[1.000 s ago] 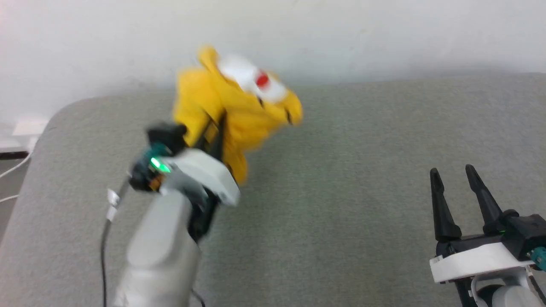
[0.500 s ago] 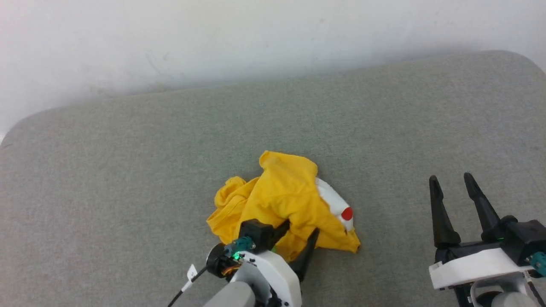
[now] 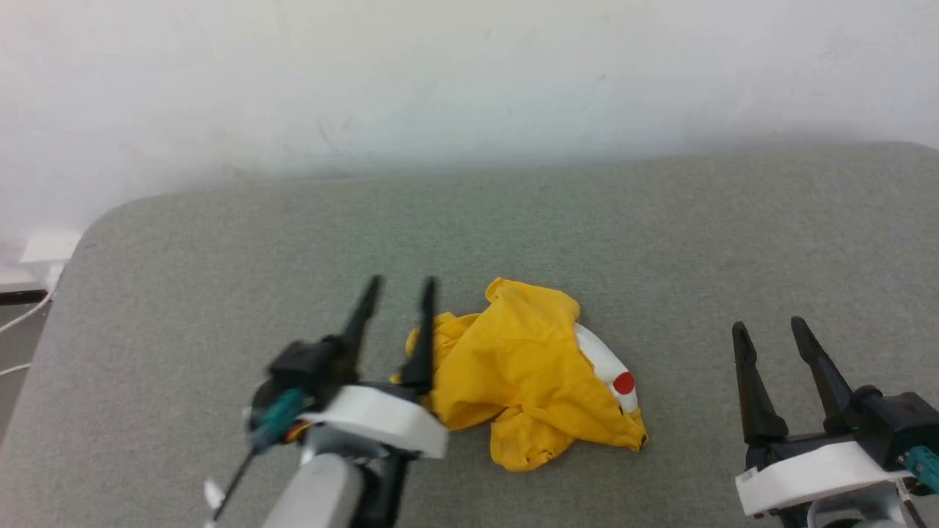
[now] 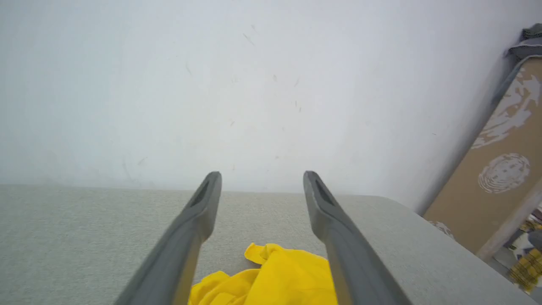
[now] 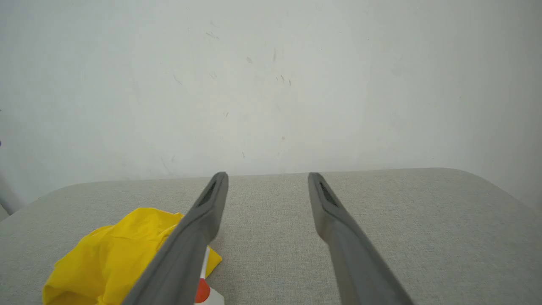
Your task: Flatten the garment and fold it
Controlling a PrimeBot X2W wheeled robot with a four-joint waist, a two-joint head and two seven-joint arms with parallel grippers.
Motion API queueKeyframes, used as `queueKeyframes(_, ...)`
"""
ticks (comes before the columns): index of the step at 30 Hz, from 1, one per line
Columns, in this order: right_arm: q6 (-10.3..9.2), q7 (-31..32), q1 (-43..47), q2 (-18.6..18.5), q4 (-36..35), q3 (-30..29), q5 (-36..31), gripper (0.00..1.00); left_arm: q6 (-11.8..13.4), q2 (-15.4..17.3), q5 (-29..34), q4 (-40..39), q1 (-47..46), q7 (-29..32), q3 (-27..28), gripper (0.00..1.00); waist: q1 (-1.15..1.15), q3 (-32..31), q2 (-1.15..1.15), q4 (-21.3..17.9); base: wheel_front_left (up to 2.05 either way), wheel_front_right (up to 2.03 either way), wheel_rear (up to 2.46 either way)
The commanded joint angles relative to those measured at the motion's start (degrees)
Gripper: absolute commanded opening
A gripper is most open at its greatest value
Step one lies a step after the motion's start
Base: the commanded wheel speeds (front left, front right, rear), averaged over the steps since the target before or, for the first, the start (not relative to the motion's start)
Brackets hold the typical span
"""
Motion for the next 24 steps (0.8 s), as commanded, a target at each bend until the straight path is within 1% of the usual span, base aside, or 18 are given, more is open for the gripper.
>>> queueKeyframes(1, -0.11, 0.38, 0.69, 0.13, -0.42, 0.0, -0.22, 1.0, 0.87, 0.42, 0.45, -1.19, 1.83, -0.26, 2.21, 1.0, 0.01, -0.84, 0.0, 1.0, 0.0, 0.0, 0.0)
queueKeyframes(4, -0.11, 0.98, 1.32, 0.13, -0.79, 0.11, -0.34, 1.0, 2.1, 1.07, 1.37, -3.75, 5.27, -0.26, 7.94, 1.0, 0.01, -1.16, 0.0, 1.67, 0.0, 0.0, 0.0)
queueKeyframes(7, -0.11, 1.72, 1.86, 0.13, -1.03, 0.12, -0.29, 1.0, 1.85, 2.4, 2.66, -4.68, 8.19, -0.26, 11.59, 1.0, 0.01, -1.43, 0.0, 2.17, 0.0, 0.0, 0.0)
queueKeyframes(10, -0.11, 2.73, 2.31, 0.13, -1.14, 0.19, -0.27, 1.0, 1.36, 4.24, 4.19, -4.19, 10.59, -0.26, 13.72, 1.0, 0.01, -1.81, 0.0, 2.51, 0.0, 0.0, 0.0)
queueKeyframes(13, -0.11, 4.64, 2.44, 0.13, -1.12, 0.73, -0.2, 1.0, 0.14, 6.09, 5.4, -3.41, 12.1, -0.26, 14.33, 1.0, 0.01, -1.91, 0.0, 2.85, 0.0, 0.0, 0.0)
queueKeyframes(16, -0.11, 8.36, 1.89, 0.13, -0.54, 2.16, -0.18, 1.0, -1.27, 7.29, 5.98, -2.89, 12.77, -0.27, 13.86, 1.0, 0.01, -1.63, 0.0, 3.24, 0.0, 0.0, 0.0)
queueKeyframes(19, -0.11, 14.84, -0.07, -0.08, 1.1, 4.88, 0.0, 1.0, -2.31, 7.95, 6.34, -2.67, 12.59, -0.27, 13.15, 1.0, 0.01, -1.04, 0.0, 3.67, 0.0, 0.0, 0.0)
queueKeyframes(24, -0.11, 25.04, -6.04, -3.24, 5.21, 10.52, 3.44, 1.0, -3.23, 7.49, 6.37, -2.4, 11.33, -0.27, 12.43, 1.0, 0.01, -0.03, 0.0, 4.98, 0.0, 0.0, 0.0)
